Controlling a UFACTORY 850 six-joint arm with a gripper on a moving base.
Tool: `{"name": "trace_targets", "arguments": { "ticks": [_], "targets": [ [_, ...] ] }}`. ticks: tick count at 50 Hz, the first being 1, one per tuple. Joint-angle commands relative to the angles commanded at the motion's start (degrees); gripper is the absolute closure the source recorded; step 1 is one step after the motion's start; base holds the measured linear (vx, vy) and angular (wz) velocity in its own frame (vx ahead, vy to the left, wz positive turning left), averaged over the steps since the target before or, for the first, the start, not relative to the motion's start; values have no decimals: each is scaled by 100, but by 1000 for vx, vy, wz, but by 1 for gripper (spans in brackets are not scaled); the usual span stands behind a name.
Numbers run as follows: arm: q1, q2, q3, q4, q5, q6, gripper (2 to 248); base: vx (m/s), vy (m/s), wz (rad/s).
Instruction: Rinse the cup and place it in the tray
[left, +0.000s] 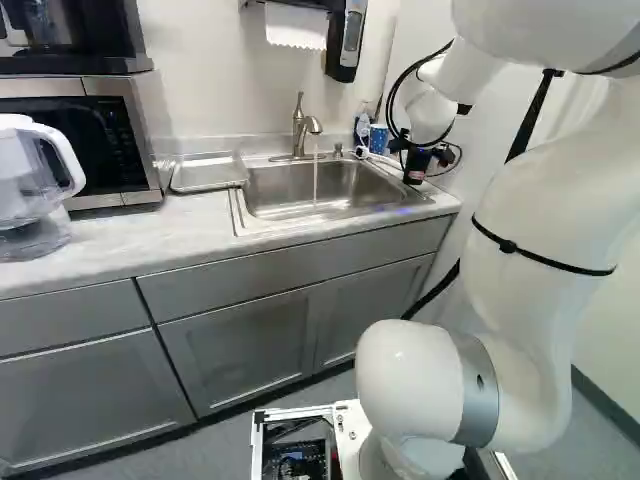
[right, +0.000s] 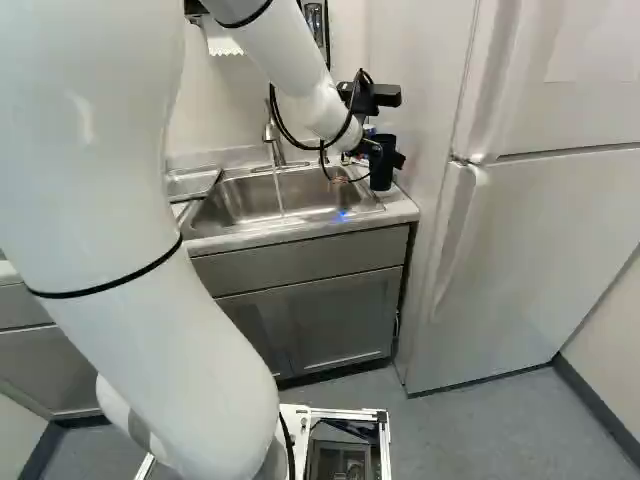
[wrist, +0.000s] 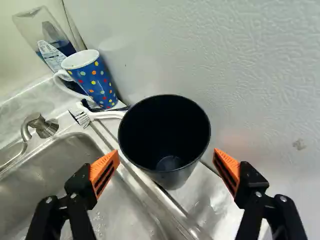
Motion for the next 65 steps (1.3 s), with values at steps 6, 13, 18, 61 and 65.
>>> {"name": "trace_targets", "arguments": {
  "ticks": [6,13,18,61,65],
  "targets": [
    [0,0,0,0,0,0,3,0,0,0],
    [0,0,0,0,0,0,3,0,0,0],
    [0,0,0,0,0,0,3,0,0,0],
    [22,-169,-107,0,0,0,3,0,0,0],
    [22,-169,-107,0,0,0,3,0,0,0]
  ]
}}
